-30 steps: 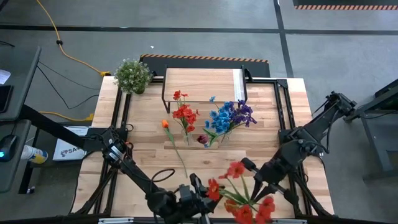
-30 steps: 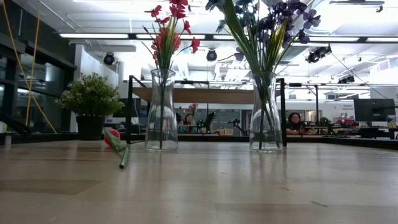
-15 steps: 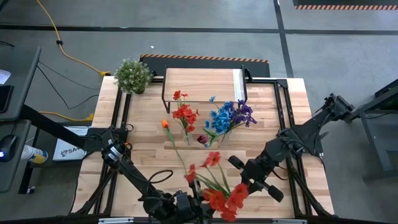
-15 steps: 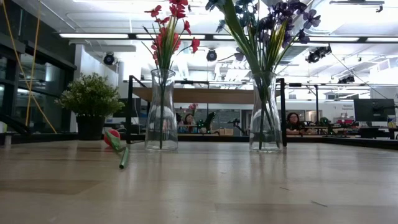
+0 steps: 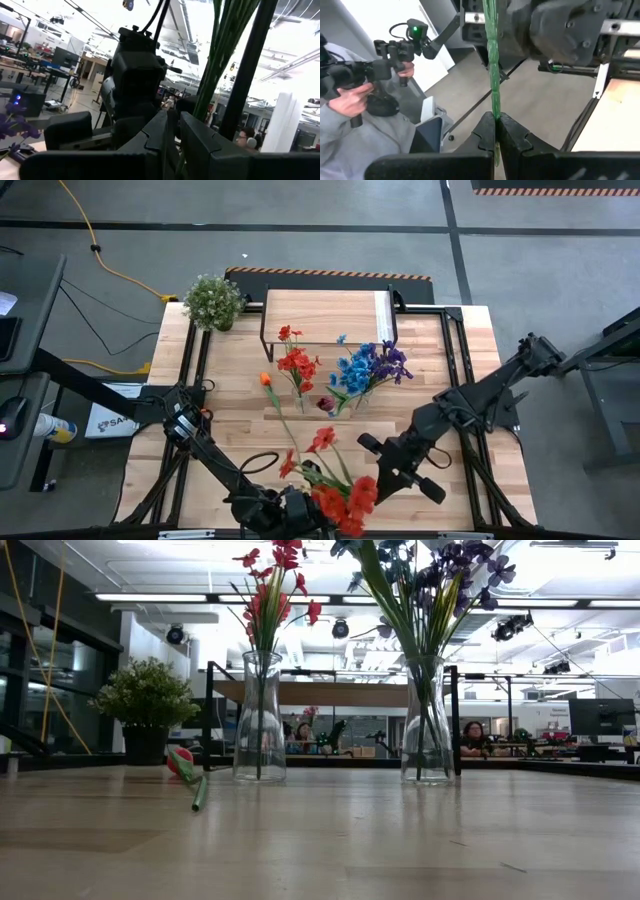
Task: Pick and place flowers into a vace then onto a shelf
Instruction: Put the red flowers into the left transparent vase
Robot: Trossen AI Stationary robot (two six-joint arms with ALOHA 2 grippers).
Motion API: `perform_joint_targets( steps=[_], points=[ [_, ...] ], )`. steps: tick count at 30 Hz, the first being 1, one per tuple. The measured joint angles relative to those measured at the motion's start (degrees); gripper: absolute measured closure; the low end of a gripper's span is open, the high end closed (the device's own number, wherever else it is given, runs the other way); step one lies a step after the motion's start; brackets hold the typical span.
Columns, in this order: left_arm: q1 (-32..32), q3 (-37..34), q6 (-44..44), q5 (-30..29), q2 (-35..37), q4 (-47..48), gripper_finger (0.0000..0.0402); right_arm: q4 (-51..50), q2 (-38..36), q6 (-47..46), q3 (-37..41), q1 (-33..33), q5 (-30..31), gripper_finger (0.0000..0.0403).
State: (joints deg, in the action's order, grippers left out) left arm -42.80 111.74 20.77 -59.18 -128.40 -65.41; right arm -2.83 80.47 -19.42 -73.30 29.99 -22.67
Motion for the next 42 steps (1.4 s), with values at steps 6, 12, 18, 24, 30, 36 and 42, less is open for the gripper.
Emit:
perform_joint_targets(
  steps=[6, 12, 18, 24, 30, 36, 42],
  points=[
    [-0.03, 0.00, -0.48, -0.22, 0.00, 0.88, 0.0311, 0.51, 0.00, 0.11, -0.02, -1.45, -1.68, 0.0403],
    [-0.95, 0.00, -1.59, -0.53, 0.00, 2.61, 0.0311, 0.51, 0.00, -0.05, -0.02, -2.62, -3.43, 0.0403],
    [-2.08, 0.00, -1.56, -1.64, 0.00, 2.58, 0.0311, 0.52, 0.00, -0.02, -0.02, -3.43, -4.34, 0.0403],
    [-1.34, 0.00, -1.57, -1.72, 0.00, 2.56, 0.0311, 0.53, 0.22, 0.27, -0.02, -3.90, -4.34, 0.0403],
    [-0.71, 0.00, -1.65, -1.44, 0.00, 2.58, 0.0311, 0.55, 0.55, 0.40, -0.02, -4.70, -4.55, 0.0403],
    [-0.69, 0.00, -1.56, -4.49, 0.00, 2.91, 0.0311, 0.53, 0.55, 0.76, -0.02, -4.95, -4.69, 0.0403],
    [-0.69, -0.02, -1.22, -7.16, -0.02, 2.98, 0.0311, 0.55, 0.55, 1.47, -0.02, -4.91, -4.78, 0.0403]
  ],
)
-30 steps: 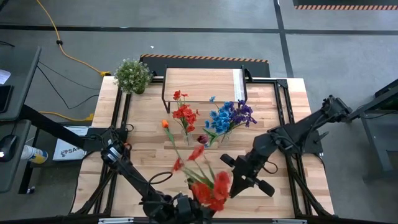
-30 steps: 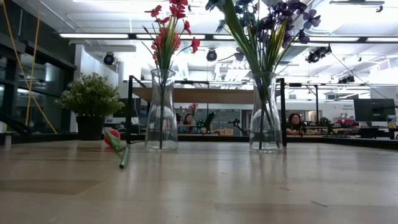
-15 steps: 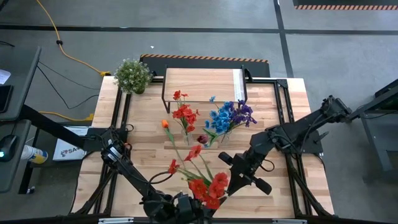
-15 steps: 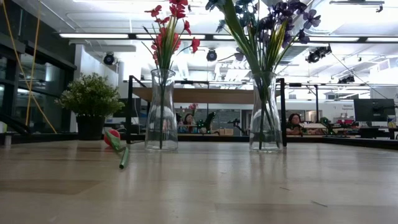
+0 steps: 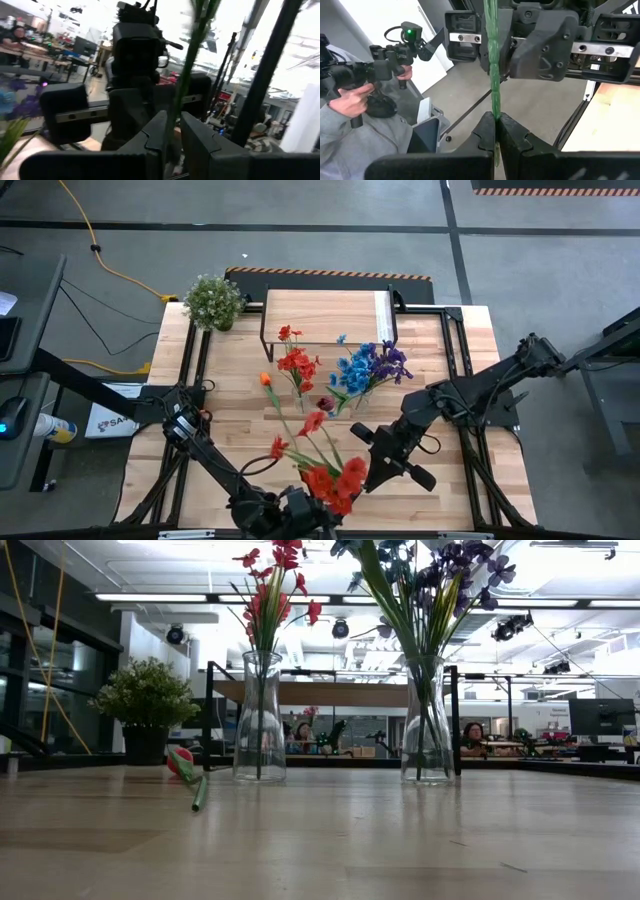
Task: Pick and place flowers into a vace then onto a shelf
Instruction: Put the red flowers into the left transparent vase
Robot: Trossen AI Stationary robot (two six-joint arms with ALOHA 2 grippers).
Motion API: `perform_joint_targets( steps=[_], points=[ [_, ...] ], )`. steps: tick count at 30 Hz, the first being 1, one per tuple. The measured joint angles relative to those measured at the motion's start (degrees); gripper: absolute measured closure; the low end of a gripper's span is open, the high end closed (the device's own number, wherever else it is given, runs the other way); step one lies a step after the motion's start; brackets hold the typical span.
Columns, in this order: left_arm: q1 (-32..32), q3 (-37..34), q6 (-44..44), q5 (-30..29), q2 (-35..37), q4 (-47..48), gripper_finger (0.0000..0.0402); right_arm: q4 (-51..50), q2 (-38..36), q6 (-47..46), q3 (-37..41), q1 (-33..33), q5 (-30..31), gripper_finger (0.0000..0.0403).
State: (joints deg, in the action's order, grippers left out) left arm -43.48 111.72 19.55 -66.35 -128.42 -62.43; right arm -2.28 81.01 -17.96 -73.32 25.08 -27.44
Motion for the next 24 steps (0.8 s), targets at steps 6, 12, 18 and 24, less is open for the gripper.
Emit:
perform_joint_targets(
  steps=[6, 12, 18, 24],
  points=[
    [0.72, 0.00, -0.14, 0.63, 0.00, 0.02, 0.0311, 0.00, 0.00, 0.07, 0.00, 0.00, 0.02, 0.0403],
    [1.55, 0.00, -0.50, 2.78, 0.00, 0.02, 0.0311, -0.17, 0.01, 0.42, 0.00, 0.00, 0.04, 0.0403],
    [1.88, 0.00, -0.54, 1.93, 0.00, 0.02, 0.0311, -0.33, 0.02, 0.42, 0.00, 0.00, 0.08, 0.0403],
    [2.01, 0.00, -0.54, -1.90, 0.00, -0.02, 0.0311, -0.46, 0.04, 0.39, 0.00, -0.07, 0.50, 0.0403]
  ],
)
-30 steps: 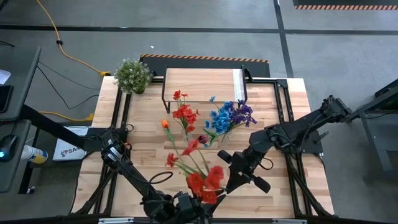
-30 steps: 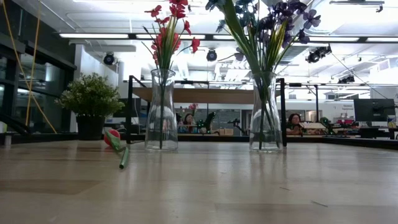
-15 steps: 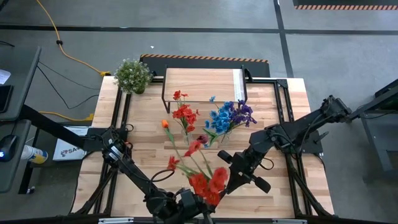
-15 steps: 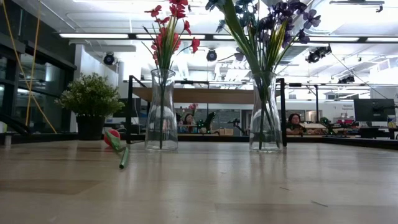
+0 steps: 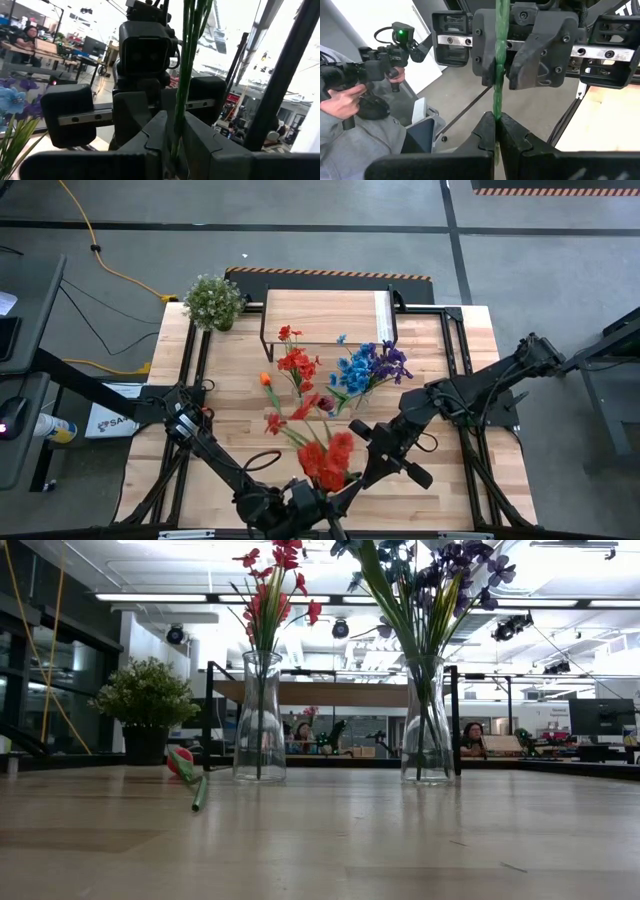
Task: Pick and place flowers into a vace then onto a shelf
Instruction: Put the red flowers into the left transparent vase
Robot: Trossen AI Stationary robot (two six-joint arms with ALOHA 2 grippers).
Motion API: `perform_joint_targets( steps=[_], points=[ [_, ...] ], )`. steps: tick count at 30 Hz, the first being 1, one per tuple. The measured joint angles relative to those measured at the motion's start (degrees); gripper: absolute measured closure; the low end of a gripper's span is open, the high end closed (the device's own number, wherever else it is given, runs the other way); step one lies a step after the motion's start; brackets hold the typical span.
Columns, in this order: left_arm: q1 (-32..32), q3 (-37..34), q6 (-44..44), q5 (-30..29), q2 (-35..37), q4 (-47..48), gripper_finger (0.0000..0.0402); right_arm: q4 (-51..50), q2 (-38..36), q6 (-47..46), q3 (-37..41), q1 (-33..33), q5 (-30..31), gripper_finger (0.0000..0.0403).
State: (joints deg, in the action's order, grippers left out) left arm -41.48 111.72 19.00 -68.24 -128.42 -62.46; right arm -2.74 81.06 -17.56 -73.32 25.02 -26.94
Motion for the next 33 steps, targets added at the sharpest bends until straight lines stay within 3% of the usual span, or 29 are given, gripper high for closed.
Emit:
perform_joint_targets(
  steps=[4, 8, 23, 33],
  points=[
    [0.53, 0.00, 0.01, -0.04, 0.00, -0.01, 0.0320, -0.05, 0.00, 0.00, 0.00, 0.00, 0.00, 0.0403],
    [1.08, 0.00, 0.33, -0.01, 0.00, 0.00, 0.0365, -0.33, 0.00, 0.02, 0.00, -0.04, -0.02, 0.0403],
    [1.21, -0.03, 0.78, 0.29, -0.03, -0.35, 0.0365, -1.33, 0.00, 0.01, -0.01, 0.00, -0.04, 0.0402],
    [0.37, -0.07, 8.32, -2.90, -0.11, -6.00, 0.0365, -2.81, 0.00, -0.07, -0.11, 0.04, 1.79, 0.0377]
  ],
)
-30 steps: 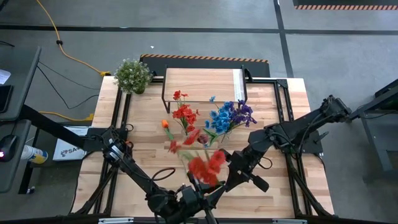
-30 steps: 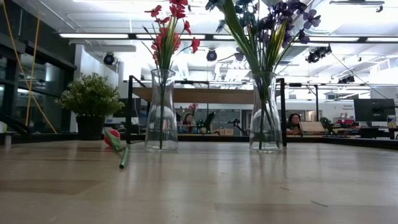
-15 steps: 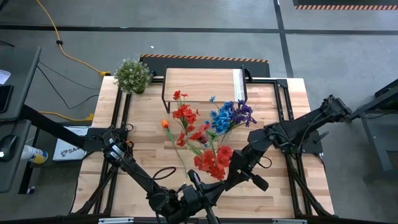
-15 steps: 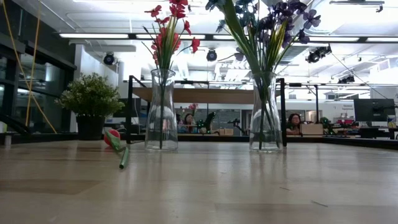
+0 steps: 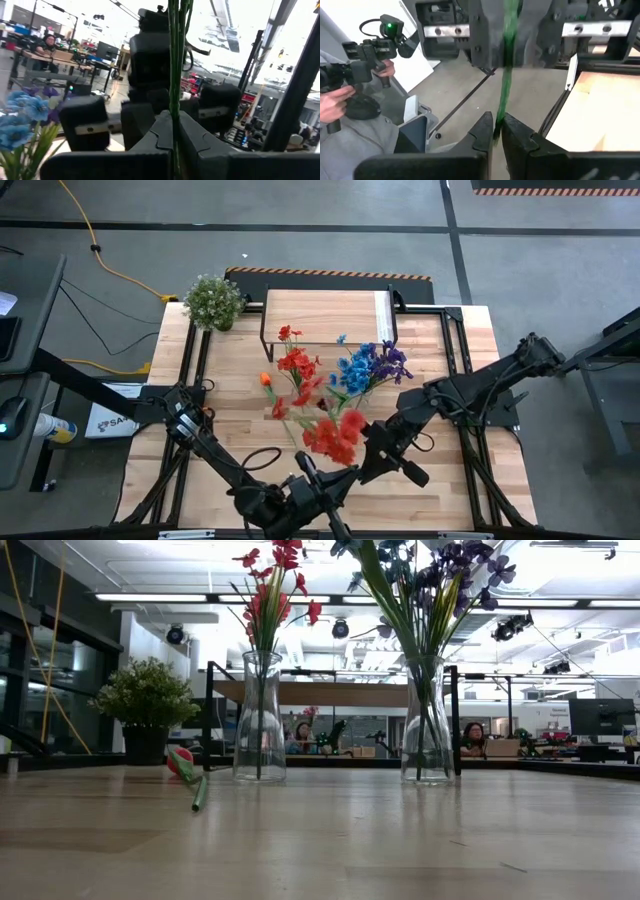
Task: Pick and place flowers into a vace then onto a shelf
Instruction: Put the red flowers into the left transparent vase
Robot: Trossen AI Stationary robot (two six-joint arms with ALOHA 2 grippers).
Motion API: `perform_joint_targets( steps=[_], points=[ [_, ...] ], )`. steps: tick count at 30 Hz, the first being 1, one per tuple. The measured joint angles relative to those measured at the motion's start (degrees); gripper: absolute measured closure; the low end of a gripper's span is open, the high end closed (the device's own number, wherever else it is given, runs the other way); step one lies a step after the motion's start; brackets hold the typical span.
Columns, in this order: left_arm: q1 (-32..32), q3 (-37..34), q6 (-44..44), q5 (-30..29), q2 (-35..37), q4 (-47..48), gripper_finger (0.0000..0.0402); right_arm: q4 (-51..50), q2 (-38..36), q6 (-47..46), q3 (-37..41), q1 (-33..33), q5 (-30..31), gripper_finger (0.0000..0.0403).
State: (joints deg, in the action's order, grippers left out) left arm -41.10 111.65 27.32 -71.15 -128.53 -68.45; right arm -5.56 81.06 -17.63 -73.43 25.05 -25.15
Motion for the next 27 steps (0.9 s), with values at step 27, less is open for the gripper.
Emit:
perform_joint_targets(
  steps=[27],
  points=[
    [-2.73, 0.07, 20.65, -19.24, 4.39, -2.55, 0.0365, -5.38, 0.04, 0.11, 0.11, 0.48, 1.34, 0.0374]
  ],
)
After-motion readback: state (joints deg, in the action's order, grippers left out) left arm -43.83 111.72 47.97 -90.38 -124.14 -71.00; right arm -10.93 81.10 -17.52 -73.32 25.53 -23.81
